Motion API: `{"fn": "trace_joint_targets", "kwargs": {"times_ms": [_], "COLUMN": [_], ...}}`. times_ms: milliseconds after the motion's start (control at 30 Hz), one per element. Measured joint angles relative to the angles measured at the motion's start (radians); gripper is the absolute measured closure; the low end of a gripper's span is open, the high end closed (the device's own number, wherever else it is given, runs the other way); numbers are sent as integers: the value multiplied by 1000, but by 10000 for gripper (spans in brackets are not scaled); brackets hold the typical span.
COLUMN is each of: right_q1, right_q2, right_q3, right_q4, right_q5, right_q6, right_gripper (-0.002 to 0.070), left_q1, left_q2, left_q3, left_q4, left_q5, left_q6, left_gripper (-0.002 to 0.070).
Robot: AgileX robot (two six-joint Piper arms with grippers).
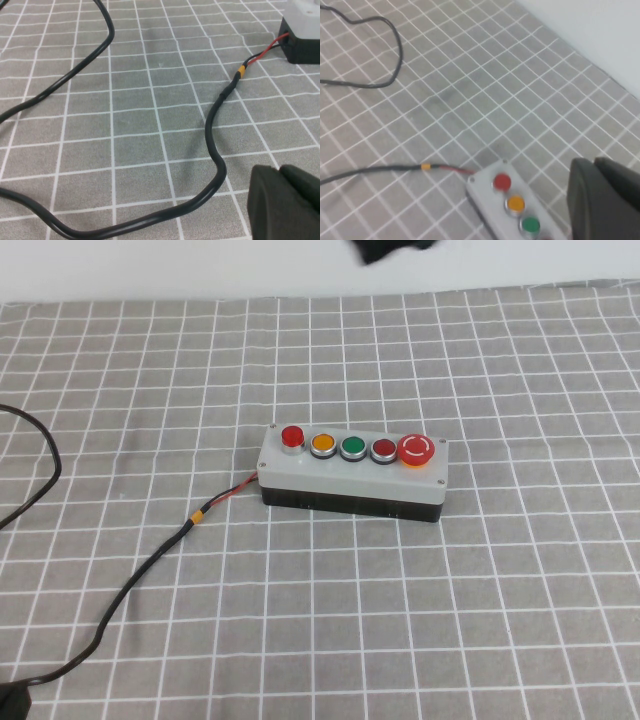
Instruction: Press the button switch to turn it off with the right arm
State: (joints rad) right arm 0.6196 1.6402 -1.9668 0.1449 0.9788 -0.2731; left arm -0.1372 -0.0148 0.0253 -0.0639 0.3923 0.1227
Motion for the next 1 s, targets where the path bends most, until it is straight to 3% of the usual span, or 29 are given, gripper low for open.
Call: {"fn": "trace_joint_targets", "kwargs": {"times_ms": [600, 800, 1000], "right_q1": [0, 0, 0], "right_q2": [-846, -990, -1002], "right_q3": [1068, 1259, 1318], "right_q4": [-82, -82, -80], "right_q5": [-340, -490, -496], "right_q6": [254, 263, 263], "right_gripper": [692, 692, 692], "left_q1": [0, 0, 0], "left_q2": [0, 0, 0], "left_q3": [0, 0, 0], "left_q4": [0, 0, 0], "left_q5": [0, 0, 0], "left_q6": [0, 0, 0], "left_gripper": [678, 678, 678]}}
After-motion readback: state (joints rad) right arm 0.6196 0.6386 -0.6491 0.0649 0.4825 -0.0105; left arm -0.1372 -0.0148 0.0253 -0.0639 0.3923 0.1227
